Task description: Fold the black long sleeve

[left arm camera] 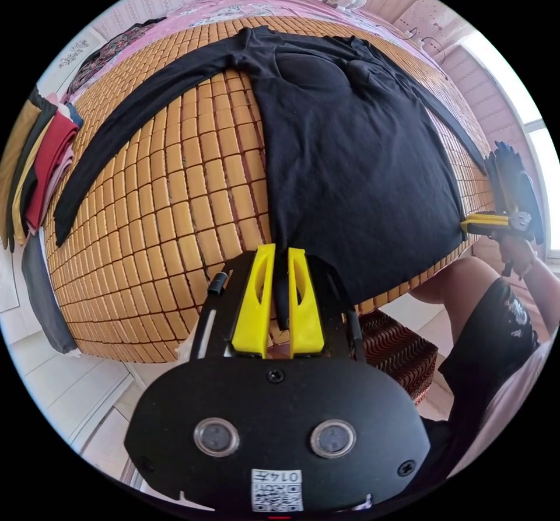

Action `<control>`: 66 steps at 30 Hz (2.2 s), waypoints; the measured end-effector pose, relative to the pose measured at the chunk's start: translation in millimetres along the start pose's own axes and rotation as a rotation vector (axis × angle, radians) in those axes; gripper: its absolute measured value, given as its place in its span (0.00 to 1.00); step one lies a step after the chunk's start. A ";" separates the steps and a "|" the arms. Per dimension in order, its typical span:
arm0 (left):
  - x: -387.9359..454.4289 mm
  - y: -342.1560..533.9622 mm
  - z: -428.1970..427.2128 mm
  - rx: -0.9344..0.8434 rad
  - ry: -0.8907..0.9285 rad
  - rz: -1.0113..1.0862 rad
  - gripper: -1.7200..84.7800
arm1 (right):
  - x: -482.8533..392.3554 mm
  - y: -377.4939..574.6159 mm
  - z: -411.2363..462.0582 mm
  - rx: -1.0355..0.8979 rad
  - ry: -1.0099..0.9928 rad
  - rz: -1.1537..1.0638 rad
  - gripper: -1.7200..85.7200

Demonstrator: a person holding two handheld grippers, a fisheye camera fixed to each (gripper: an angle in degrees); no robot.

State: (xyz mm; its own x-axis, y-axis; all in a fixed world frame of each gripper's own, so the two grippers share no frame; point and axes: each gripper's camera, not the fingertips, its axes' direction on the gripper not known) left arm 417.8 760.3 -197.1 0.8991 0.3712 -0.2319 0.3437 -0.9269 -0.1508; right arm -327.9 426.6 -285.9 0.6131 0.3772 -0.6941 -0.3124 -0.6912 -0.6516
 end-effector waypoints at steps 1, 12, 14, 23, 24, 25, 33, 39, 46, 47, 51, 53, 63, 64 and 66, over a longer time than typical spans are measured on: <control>0.6 -0.6 -2.0 0.001 -0.001 0.018 0.07 | 2.8 4.8 -0.9 0.003 -0.007 0.006 0.09; -12.5 20.9 -9.1 0.116 0.110 0.019 0.01 | 11.5 83.9 -5.4 0.220 0.001 0.021 0.09; -10.0 31.0 -10.1 0.154 0.098 0.022 0.01 | 16.1 102.7 -5.7 0.274 -0.018 0.026 0.09; -2.3 112.1 -40.9 0.329 0.085 -0.080 0.05 | 35.6 184.8 -13.0 0.480 -0.113 0.124 0.13; -1.9 118.6 -42.0 0.330 0.081 -0.086 0.07 | 35.4 188.3 -13.0 0.478 -0.115 0.130 0.13; -0.7 131.1 -42.4 0.330 0.077 -0.094 0.08 | 33.5 195.2 -12.2 0.472 -0.111 0.137 0.14; 17.4 151.7 4.7 0.162 -0.015 -0.109 0.07 | 14.6 223.7 -0.9 0.467 -0.113 0.176 0.02; 29.0 166.4 23.7 0.148 -0.074 -0.089 0.01 | 11.7 245.3 -4.3 0.499 -0.178 0.261 0.02; -0.6 200.8 35.9 0.153 0.124 -0.130 0.02 | -10.1 247.9 -8.1 0.487 -0.211 0.248 0.06; -10.9 213.5 31.6 0.193 0.171 -0.157 0.03 | -16.1 249.8 -13.4 0.512 -0.214 0.235 0.07; -48.9 258.3 15.1 0.383 0.230 -0.267 0.04 | -40.4 255.0 -33.7 0.615 -0.183 0.188 0.09; -80.0 283.6 6.6 0.518 0.210 -0.358 0.05 | -65.0 255.1 -48.9 0.684 -0.107 0.142 0.09; -201.0 311.2 39.0 0.884 -0.009 -0.699 0.11 | -214.7 162.8 -112.0 0.732 0.116 -0.239 0.11; -215.9 308.5 46.6 0.906 -0.021 -0.722 0.11 | -238.2 135.5 -125.1 0.721 0.096 -0.340 0.12; -239.2 302.0 59.3 0.909 -0.018 -0.743 0.11 | -278.7 88.0 -143.8 0.677 0.093 -0.476 0.12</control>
State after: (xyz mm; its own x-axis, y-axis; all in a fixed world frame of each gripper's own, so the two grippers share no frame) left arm 290.5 394.9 -244.1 0.5524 0.8117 0.1898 0.4565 -0.1041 -0.8836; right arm -422.0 172.1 -105.8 0.8382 0.4623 -0.2891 -0.3550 0.0602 -0.9329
